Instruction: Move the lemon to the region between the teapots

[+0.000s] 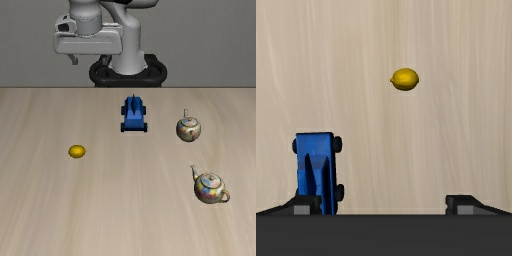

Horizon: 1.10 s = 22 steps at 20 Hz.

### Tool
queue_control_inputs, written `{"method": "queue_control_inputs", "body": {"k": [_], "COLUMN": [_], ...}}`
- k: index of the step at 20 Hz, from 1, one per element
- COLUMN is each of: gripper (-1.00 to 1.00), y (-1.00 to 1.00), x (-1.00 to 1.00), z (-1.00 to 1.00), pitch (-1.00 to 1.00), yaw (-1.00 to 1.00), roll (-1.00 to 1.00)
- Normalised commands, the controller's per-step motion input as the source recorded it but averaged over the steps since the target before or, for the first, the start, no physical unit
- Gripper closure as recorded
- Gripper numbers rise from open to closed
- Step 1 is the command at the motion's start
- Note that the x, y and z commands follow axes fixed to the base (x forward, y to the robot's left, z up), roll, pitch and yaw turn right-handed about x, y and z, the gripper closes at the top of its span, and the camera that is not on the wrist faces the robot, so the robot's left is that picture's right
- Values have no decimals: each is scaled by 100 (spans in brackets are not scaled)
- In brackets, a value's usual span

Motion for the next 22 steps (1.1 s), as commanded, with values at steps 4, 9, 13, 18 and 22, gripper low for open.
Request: {"method": "queue_control_inputs", "body": {"k": [4, 9, 13, 18, 22], "gripper": [-100, -100, -100, -100, -100], "y": [-75, 0, 0, -20, 0], "x": [25, 100, 100, 0, 0], "z": [0, 0, 0, -80, -100], "pitch": [0, 0, 0, 0, 0], "yaw": [0, 0, 0, 0, 0], "roll": [0, 0, 0, 0, 0]}}
